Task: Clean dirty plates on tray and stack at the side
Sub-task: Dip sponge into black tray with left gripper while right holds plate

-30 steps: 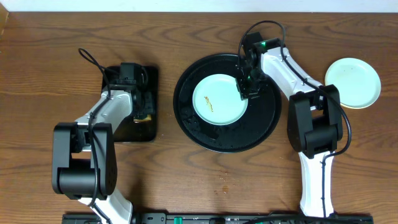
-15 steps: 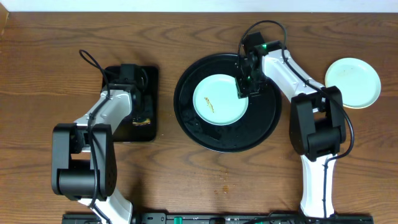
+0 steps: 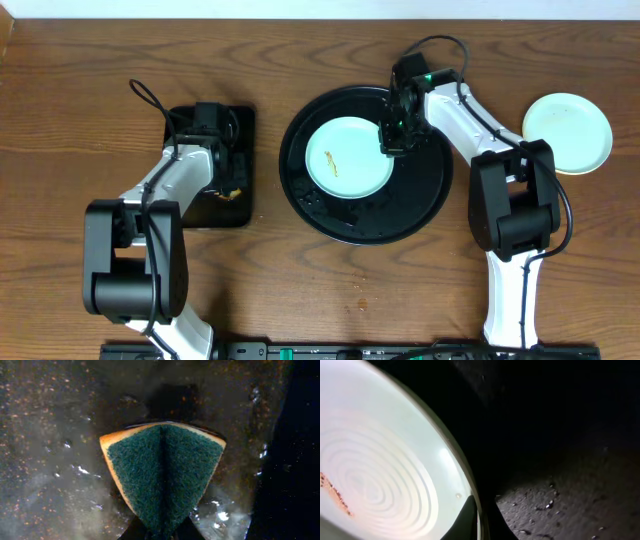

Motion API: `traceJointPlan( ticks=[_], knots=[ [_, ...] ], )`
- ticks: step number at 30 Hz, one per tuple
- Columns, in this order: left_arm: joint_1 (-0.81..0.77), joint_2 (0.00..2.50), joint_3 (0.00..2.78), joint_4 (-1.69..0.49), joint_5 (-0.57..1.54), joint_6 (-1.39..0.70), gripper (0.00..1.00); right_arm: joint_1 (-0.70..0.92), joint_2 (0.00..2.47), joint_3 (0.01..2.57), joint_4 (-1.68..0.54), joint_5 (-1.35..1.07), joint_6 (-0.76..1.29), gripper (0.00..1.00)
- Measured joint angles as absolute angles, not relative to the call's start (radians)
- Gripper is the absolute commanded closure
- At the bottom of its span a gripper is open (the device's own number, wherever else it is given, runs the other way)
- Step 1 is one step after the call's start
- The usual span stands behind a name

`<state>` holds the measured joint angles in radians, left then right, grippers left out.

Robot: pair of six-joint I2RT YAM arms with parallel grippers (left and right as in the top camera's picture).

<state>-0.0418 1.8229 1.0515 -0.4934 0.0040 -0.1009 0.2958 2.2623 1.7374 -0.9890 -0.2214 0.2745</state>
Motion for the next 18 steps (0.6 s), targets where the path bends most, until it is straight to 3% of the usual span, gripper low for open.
traceJointPlan(
  ticks=[5, 8, 13, 18],
  knots=[
    [-0.042, 1.810, 1.052, -0.494, 0.001, -0.101, 0.92, 0.295, 2.262, 1.731, -1.069, -0.282, 0.339, 0.99],
    [-0.042, 1.808, 1.052, -0.494, 0.001, -0.101, 0.92, 0.295, 2.261, 1.725, -1.094, -0.299, 0.331, 0.86],
    [-0.042, 1.808, 1.052, -0.494, 0.001, -0.101, 0.92, 0.295, 2.245, 1.710, -1.100, -0.272, 0.318, 0.78],
    [-0.042, 1.808, 1.052, -0.495, 0.001, -0.101, 0.92, 0.298, 2.209, 1.707, -1.046, -0.171, 0.310, 0.82]
  ],
)
